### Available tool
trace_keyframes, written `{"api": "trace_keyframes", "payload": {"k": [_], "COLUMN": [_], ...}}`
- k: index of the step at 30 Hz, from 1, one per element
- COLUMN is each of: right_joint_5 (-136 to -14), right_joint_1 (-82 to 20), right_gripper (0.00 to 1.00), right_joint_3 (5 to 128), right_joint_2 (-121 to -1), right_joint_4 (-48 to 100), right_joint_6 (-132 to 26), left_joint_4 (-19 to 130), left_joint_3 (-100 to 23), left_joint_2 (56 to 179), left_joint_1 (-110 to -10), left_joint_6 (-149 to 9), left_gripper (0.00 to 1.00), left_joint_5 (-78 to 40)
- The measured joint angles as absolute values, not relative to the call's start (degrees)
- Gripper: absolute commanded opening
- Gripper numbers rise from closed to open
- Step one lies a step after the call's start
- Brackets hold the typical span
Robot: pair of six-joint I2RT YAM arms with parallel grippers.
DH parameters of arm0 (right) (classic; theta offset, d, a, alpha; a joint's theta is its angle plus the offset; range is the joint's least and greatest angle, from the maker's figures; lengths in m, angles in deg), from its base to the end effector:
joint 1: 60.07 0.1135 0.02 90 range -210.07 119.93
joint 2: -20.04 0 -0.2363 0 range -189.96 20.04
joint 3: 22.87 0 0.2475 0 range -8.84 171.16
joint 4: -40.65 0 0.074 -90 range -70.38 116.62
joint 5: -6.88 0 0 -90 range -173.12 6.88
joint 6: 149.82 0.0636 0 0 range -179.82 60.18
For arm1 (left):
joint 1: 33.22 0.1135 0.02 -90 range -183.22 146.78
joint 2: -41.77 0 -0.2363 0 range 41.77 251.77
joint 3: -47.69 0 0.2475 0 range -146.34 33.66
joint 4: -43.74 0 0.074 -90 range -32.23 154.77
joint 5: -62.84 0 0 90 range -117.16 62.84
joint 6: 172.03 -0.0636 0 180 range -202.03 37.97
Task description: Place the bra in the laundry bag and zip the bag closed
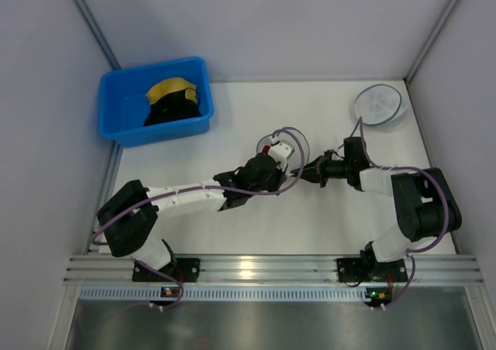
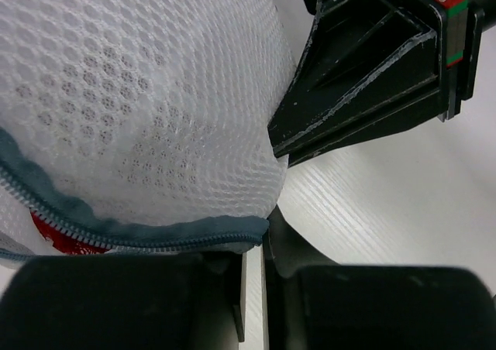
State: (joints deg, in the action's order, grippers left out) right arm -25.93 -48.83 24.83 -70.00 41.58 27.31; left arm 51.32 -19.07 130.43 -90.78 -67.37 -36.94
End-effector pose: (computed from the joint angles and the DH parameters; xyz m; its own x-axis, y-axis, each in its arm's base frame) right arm 0.2686 0.1079 0.1114 -0.7555 0.4016 0.5177 0.6117 0.1492 0.7769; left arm 0.2039 -0.3006 0.1902 -0.4458 0.2364 -0.8633 0.6611 0.7373 -0.1394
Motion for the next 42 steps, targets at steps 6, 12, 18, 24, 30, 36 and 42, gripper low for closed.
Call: {"api": "trace_keyframes", "payload": {"k": [6, 12, 18, 24, 30, 36, 42], "right_joint_5": [-26.4, -24.5, -22.9, -31.7, -33.2, -34.5, -37.8], "right_joint_1": [-48.9, -49.3, -49.3, -51.5, -51.6, -51.6, -52.3], "right_gripper": [0.0, 0.0, 0.0, 0.0, 0.0, 0.09, 0.61], "right_joint_3": [25.0, 27.3, 31.8, 35.9, 36.7, 44.2, 59.5], "right_joint_2": [-69.5, -68.6, -67.3, -67.4, -67.4, -69.1, -73.0], "right_joint_4": [39.4, 32.6, 22.6, 11.5, 6.5, 1.4, -4.4], "right_joint_6": [25.7, 20.0, 11.6, 1.6, -3.2, -12.3, -24.8], "left_joint_4": [52.4, 54.7, 55.3, 60.4, 61.6, 61.5, 62.8], "left_joint_3": [-19.0, -17.1, -14.9, -12.6, -11.1, -11.0, -12.4], "left_joint_2": [130.1, 126.0, 121.3, 115.2, 113.8, 113.8, 114.9], "left_joint_1": [-90.2, -89.3, -87.4, -81.7, -79.7, -78.1, -77.3], "left_joint_6": [-67.4, -67.3, -67.5, -69.4, -71.7, -72.6, -67.7], "left_gripper": [0.0, 0.0, 0.0, 0.0, 0.0, 0.0, 0.0], "left_joint_5": [-35.6, -32.3, -27.8, -25.4, -21.3, -14.8, -8.2]}}
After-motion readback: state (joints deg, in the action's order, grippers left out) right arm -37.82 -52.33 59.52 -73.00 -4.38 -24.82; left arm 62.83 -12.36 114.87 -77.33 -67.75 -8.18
